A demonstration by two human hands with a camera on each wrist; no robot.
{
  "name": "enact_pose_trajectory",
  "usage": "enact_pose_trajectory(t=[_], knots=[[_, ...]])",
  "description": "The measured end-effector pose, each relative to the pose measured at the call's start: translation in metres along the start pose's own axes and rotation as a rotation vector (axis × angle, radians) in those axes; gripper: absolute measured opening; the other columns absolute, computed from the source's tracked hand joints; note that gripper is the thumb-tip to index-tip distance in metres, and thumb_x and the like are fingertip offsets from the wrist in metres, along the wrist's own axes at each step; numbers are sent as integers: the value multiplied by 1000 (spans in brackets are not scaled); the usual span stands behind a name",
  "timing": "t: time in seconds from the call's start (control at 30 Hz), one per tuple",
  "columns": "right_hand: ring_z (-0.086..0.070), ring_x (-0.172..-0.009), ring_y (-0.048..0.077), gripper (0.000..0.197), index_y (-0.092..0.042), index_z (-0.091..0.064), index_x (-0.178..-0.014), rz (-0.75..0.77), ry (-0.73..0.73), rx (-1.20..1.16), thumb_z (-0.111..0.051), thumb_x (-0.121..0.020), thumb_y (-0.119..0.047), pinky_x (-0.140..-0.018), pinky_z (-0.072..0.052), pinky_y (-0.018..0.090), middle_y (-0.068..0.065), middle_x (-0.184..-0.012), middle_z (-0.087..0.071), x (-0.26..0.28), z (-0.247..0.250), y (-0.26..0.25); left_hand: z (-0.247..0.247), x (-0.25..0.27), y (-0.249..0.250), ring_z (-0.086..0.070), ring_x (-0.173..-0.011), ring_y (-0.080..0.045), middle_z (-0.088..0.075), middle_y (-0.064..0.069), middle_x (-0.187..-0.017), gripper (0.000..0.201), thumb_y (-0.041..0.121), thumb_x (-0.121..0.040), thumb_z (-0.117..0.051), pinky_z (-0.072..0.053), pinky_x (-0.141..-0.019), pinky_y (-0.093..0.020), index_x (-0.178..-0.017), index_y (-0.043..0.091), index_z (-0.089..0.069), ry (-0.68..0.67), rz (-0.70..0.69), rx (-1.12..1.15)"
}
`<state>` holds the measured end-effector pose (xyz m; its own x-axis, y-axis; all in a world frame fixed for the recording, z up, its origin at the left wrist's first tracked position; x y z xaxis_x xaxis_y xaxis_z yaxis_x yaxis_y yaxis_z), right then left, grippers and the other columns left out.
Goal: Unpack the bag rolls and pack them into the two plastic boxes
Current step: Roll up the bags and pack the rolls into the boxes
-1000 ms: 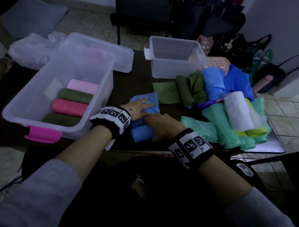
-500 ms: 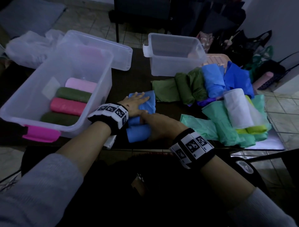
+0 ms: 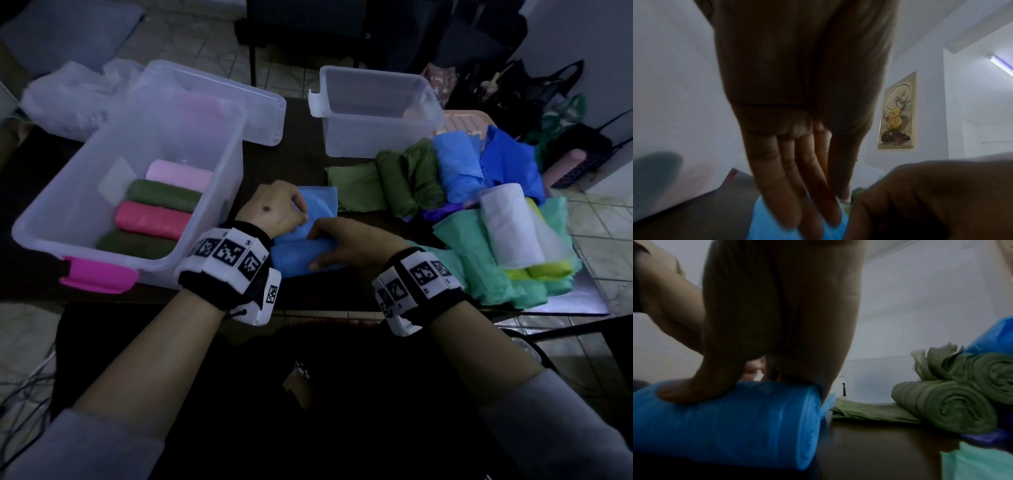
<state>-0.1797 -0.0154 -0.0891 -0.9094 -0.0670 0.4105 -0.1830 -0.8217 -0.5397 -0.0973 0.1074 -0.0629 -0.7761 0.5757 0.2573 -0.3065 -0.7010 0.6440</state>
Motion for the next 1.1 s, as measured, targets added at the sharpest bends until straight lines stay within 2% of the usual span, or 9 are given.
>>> enact_pose_trajectory(t=[0.07, 0.13, 0.2, 0.37, 0.53, 0.6, 0.8, 0.93, 1.1], knots=[[-52, -105, 17, 44, -12, -59, -117, 20, 15, 12, -71, -81, -34, -88, -40, 27, 4, -115, -58, -4, 2, 1, 0, 8, 1, -65, -79, -14, -69, -4, -88, 9, 9, -85, -63, -50, -68, -20, -90, 15, -67, -78, -12, -16], [-54, -107, 22, 43, -11, -63, -117, 36, 21, 23, -66, -84, -37, -96, -41, 37, 10, -116, -59, -9, 2, 5, 2, 12, -2, -63, -94, -11, -70, -2, -104, 18, 11, -88, -61, -45, -84, -18, -103, 16, -68, -127, -25, -76], [-52, -113, 18, 44, -16, -60, -123, 16, 28, -8, -65, -85, -38, -101, -39, 33, 6, -122, -57, -12, 1, 10, 3, 16, -4, -59, -110, -11, -65, 1, -118, 32, 17, -88, -62, -40, -93, -18, -120, 18, -62, -215, -39, -156], [-54, -112, 21, 33, -11, -57, -118, 41, 191, -73, -61, -90, -28, -90, -38, 23, 9, -119, -60, -12, -2, 12, -3, 17, -9, -50, -121, -15, -53, 1, -134, 64, 31, -79, -73, -37, -99, -24, -136, 21, -47, -350, -83, -291], [-42, -114, 27, 36, -12, -54, -120, 8, 482, 299, -54, -92, -34, -92, -32, 34, 9, -119, -50, -1, -10, -2, -12, 11, -13, -49, -123, -18, -51, -1, -135, 68, 24, -75, -76, -37, -100, -26, -136, 19, -46, -317, -67, -319], [-41, -114, 26, 40, -14, -50, -125, 71, 450, 431, -52, -92, -36, -90, -33, 33, 7, -122, -48, 11, -18, -11, -15, 9, -13, -51, -119, -20, -54, -2, -131, 61, 22, -77, -74, -41, -98, -30, -132, 19, -49, -293, -66, -349], [-30, -131, 25, 65, -12, -28, -143, 51, 320, 489, -56, -85, -18, -111, -21, 34, 8, -142, -34, 25, -29, -15, -15, 2, -10, -57, -104, -21, -60, -4, -118, 47, 24, -82, -66, -48, -94, -36, -127, 20, -54, -404, -62, -356], [-33, -129, 28, 63, -8, -30, -139, -3, 278, 596, -59, -85, -26, -113, -20, 38, 12, -138, -37, 12, -29, -18, -16, 4, -9, -57, -90, -20, -61, -4, -104, 45, 33, -80, -68, -46, -76, -29, -120, 14, -60, -425, -56, -346], [-36, -124, 29, 64, -5, -35, -132, -43, 236, 631, -62, -83, -37, -108, -23, 37, 13, -132, -41, 0, -23, -23, -18, 6, -15, -53, -114, -22, -54, -6, -129, 72, 34, -70, -80, -40, -94, -30, -132, 16, -47, -322, -37, -284]])
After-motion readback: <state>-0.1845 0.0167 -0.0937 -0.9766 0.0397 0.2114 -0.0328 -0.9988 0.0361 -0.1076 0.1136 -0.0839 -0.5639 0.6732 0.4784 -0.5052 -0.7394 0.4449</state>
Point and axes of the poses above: each hand's wrist, its own x-axis away from the middle knuckle, its own z-axis out of the back of the hand, y = z × x, the point moved 2 cm from there along -x, towards the middle knuckle
